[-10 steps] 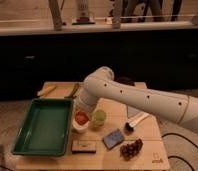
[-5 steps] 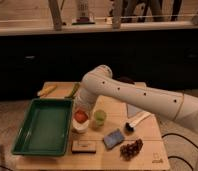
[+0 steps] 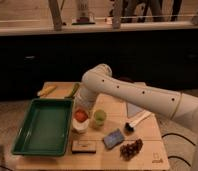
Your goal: Place apple in paper cup
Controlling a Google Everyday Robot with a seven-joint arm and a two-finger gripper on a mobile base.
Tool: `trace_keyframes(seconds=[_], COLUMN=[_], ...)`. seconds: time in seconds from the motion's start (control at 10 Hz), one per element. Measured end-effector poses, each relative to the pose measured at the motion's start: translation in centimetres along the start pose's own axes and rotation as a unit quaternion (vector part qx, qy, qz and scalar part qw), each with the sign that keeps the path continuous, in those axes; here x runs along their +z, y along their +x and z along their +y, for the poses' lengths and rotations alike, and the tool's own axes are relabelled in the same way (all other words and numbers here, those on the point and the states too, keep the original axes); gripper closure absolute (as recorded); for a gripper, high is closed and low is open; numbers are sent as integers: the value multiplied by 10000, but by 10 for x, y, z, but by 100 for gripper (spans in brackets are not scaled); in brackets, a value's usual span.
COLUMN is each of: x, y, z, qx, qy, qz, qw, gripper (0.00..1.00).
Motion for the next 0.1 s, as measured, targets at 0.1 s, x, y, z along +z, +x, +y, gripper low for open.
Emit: trace_keyframes(seconds=[0.1], x=[0], y=[0], z=[1], qx=[9], qy=[-25], qz=[-16], qw=[10000], gripper=[82])
